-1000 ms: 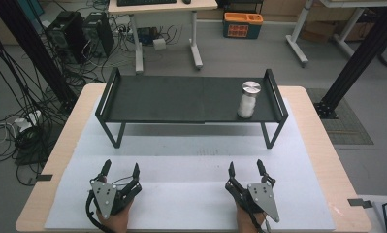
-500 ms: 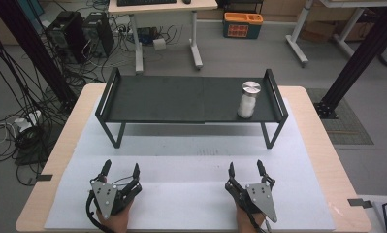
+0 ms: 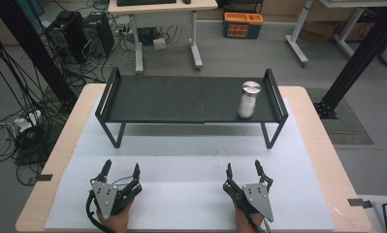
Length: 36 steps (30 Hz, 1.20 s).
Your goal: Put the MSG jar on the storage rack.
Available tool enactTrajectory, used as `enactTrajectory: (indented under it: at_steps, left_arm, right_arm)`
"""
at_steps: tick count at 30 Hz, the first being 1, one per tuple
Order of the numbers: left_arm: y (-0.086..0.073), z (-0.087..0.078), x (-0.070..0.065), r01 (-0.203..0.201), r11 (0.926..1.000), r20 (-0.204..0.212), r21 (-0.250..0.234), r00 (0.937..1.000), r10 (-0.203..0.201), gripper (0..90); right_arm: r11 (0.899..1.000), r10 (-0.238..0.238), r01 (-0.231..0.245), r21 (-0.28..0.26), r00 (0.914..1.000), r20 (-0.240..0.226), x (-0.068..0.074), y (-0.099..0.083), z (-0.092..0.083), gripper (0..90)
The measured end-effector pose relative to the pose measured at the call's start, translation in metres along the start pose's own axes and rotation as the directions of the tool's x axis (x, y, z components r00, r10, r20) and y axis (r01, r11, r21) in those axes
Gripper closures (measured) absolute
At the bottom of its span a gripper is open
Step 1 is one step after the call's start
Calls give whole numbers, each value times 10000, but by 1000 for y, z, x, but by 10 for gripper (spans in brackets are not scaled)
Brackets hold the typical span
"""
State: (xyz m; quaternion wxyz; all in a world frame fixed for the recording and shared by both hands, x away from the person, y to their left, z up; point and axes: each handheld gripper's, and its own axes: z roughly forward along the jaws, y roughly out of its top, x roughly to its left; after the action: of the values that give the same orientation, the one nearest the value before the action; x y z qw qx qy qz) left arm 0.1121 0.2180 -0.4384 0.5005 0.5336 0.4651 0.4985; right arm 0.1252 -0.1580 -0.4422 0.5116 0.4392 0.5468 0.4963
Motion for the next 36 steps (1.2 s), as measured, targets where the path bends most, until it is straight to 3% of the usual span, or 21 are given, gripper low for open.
enactTrajectory:
  at_steps: [36]
  left_arm:
    - [-1,-1,-1,-14,10000,-20,-55,10000,13,161]
  right_arm:
    - [9997,209,-210,89,9997,119,1,1,0,178]
